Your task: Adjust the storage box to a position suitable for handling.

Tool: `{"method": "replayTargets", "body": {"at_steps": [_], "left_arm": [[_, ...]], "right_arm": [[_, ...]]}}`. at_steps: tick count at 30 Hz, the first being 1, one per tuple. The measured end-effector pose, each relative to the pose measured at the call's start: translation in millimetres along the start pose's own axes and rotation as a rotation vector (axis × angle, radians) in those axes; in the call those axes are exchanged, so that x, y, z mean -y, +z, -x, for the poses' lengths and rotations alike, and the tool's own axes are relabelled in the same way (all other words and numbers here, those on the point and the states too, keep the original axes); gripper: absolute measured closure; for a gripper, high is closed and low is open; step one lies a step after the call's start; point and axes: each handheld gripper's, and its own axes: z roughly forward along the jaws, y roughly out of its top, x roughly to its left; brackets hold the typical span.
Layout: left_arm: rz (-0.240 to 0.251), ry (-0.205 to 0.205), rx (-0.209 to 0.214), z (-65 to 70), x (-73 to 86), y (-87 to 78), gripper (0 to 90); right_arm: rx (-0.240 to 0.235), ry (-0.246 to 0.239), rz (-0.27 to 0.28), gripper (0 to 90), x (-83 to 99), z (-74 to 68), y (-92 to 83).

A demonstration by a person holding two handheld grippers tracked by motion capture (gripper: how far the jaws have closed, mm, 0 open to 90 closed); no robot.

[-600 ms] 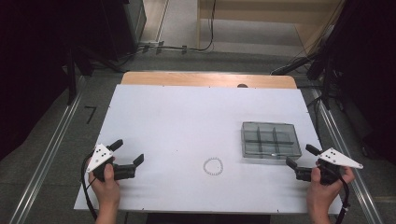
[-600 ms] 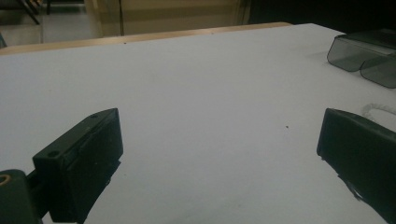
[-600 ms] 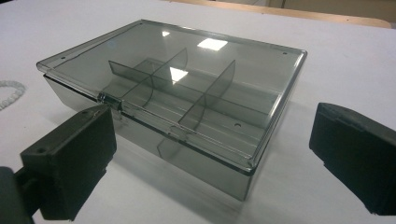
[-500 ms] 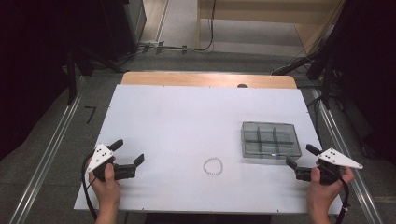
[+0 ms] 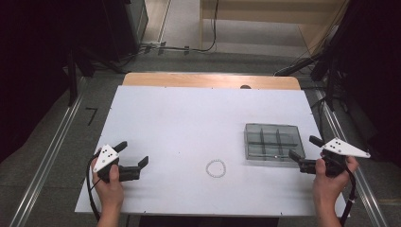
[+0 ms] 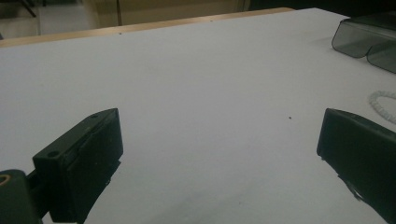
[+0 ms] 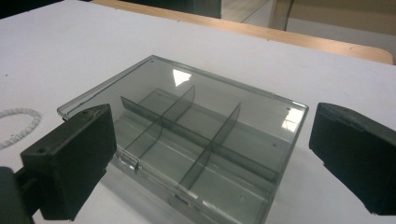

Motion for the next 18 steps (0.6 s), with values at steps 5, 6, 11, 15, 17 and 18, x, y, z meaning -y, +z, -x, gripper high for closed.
{"method": "replayTargets", "body": {"at_steps": [5, 6, 11, 15, 17, 18], "left_arm": [[0.0, 0.001, 0.0, 0.2, 0.0, 0.0, 0.0], [0.0, 0.0, -0.001, 0.1, -0.1, 0.2, 0.0], [-0.021, 0.009, -0.009, 1.2, -0.7, 2.8, 0.0], [-0.035, 0.019, -0.003, 1.9, -1.4, 5.4, 0.0], [-0.042, 0.023, 0.001, 2.0, -1.7, 7.1, 0.1], [-0.042, 0.023, 0.001, 2.0, -1.7, 7.1, 0.1]], "right_arm": [[0.002, 0.021, -0.027, 0.6, -14.9, 9.1, 9.5], [0.0, 0.027, -0.032, 2.7, -17.6, 11.5, 11.3], [0.013, 0.033, -0.043, 6.1, -26.2, 19.3, 16.6], [0.004, 0.069, -0.058, 22.8, -27.2, 30.4, 21.4], [-0.088, 0.119, -0.083, 43.4, -26.8, 40.8, 23.2], [-0.088, 0.119, -0.083, 43.4, -26.8, 40.8, 23.2]]}}
